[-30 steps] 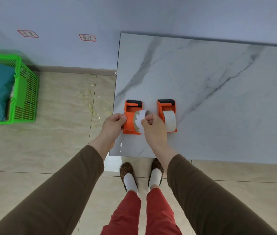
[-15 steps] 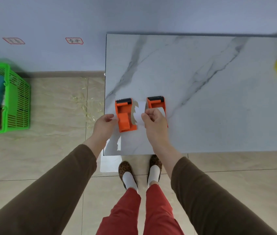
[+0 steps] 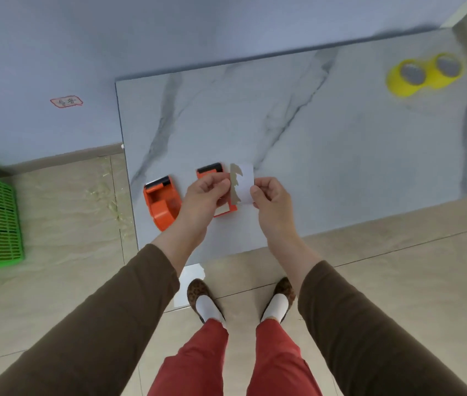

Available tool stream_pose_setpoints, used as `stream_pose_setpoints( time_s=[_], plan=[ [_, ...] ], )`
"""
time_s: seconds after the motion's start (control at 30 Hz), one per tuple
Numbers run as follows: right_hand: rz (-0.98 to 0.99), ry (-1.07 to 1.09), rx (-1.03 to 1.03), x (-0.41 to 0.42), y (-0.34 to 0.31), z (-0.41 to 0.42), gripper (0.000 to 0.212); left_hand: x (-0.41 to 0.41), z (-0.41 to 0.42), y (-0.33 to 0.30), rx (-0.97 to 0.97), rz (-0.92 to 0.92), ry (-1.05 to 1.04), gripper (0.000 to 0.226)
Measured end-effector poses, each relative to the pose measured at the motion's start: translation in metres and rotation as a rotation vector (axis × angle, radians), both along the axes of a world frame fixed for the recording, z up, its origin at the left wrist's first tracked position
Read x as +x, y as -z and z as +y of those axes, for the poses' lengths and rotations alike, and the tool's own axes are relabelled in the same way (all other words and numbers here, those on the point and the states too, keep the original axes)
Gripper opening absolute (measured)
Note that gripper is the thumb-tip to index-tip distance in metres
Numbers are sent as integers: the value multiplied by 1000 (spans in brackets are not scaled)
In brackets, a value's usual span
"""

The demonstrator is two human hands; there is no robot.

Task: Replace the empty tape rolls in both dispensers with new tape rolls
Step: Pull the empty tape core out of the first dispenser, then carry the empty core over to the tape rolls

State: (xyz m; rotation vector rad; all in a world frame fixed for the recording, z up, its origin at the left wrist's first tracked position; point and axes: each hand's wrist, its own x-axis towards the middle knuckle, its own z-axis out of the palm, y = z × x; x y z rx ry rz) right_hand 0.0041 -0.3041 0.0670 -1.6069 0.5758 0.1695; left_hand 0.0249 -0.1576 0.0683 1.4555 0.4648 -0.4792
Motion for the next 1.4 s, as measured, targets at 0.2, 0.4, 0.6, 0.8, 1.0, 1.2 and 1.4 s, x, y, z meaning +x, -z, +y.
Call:
stream_pose_setpoints(
  time_s=[0.2,0.4,0.6,0.8,1.0,1.2,1.4],
  plan=[
    [-2,120,1,-21,3,-89,16,-2,-91,-1,6,-13,144,17],
    [8,198,33,-45,5,-197,11,-13,-204,-3,39,-29,251,18],
    [34,249,23,-59,7,-302,13,-24,-316,-8,36,-9,285,20],
    [39,284,1,-53,15,-374,14,-15,-392,-6,32,-16,306,20],
    [62,314,0,-28,26,-425,12,14,-446,10,45,2,327,19],
    [72,323,-8,15,31,-476,13,58,-498,25,54,-5,334,20],
    [88,360,12,43,36,-526,7,88,-551,27,67,-6,363,26]
  ],
)
